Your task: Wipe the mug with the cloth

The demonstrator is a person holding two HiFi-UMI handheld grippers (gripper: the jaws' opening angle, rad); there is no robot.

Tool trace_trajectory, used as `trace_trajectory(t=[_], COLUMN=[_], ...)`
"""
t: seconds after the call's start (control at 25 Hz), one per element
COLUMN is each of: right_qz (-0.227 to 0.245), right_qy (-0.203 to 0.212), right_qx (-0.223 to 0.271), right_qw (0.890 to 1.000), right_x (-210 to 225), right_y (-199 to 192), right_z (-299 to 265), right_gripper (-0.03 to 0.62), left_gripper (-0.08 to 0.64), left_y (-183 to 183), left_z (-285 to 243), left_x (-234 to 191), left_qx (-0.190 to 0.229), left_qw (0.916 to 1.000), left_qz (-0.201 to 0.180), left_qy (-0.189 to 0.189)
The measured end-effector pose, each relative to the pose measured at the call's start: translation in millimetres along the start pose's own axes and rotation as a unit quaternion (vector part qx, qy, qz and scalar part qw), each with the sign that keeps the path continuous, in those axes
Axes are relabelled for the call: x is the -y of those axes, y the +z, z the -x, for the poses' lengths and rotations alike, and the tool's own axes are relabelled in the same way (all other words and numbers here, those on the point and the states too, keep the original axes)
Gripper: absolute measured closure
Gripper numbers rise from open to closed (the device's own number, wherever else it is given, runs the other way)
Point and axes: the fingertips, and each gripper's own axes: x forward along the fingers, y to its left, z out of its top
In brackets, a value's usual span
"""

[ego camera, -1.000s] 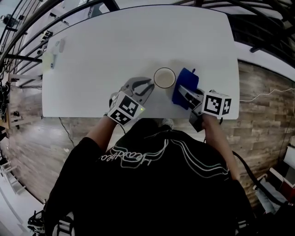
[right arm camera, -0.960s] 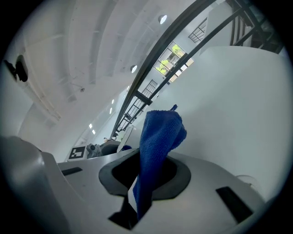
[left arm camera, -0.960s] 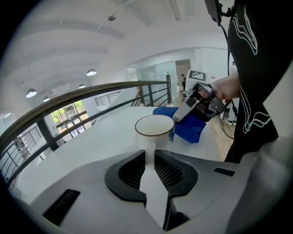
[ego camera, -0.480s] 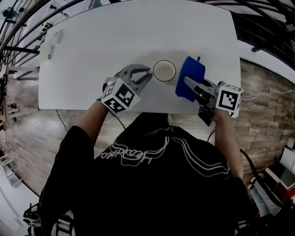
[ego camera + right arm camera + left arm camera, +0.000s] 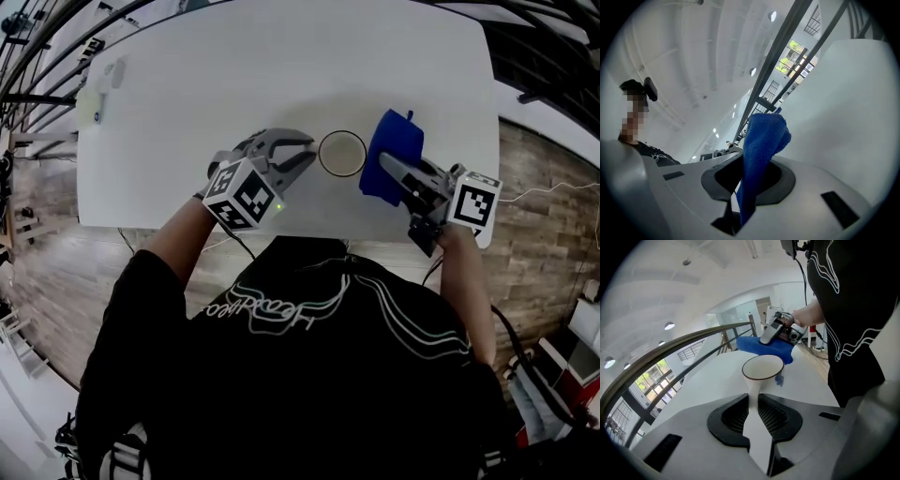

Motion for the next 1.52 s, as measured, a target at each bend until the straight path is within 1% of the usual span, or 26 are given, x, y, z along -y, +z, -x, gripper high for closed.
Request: trace_trajectory(t=[0.16,0.28,0.4,0.64,0.88,1.04,1.28,1.4,1.52], right_qz=[-0.006,-0.018,-0.026,-0.024,-0.036,-0.042,-0.044,-0.04,-0.029], right_qy=[0.004,0.003,-0.003,-0.017,-0.048,-0.067,-0.11,-0.11,-0.096], right_qx=[-0.006,-0.011,-0.016,-0.023,-0.05,-0.07,-0.113,-0.128,-0.13], right_qw=[1.0,1.0,1.0,0.999,0.997,0.994,0.986,0.985,0.986], right_x=[2,5,15,27,45,57,69,71,69], right_y=[-2,10,23,24,17,12,1,-2,1], right_z=[-3,-24,-38,-42,-55,-64,-63,-63,-62], right_gripper=[0.538,0.538,0.538,0.538,0.538,0.538,0.538,0.538,0.538], left_gripper=[0.494,0.494,0.494,0.494,0.494,0.493,0.493,0.494,0.494], left_y=[2,-6,-11,-9,-10,-12,-9,-8,-10], left_z=[-2,3,2,0,0,-1,1,0,0], left_x=[-2,-23,-41,-43,-43,-44,-44,-45,-45], left_qx=[0.004,0.008,0.016,0.024,0.029,0.032,0.032,0.036,0.042], left_qw=[0.9999,0.9998,0.9997,0.9996,0.9994,0.9995,0.9995,0.9993,0.9988], left_qz=[-0.009,-0.009,-0.006,0.006,0.01,0.004,0.002,-0.002,-0.018], left_qy=[-0.007,-0.016,-0.016,-0.011,-0.011,-0.007,-0.009,-0.01,-0.017])
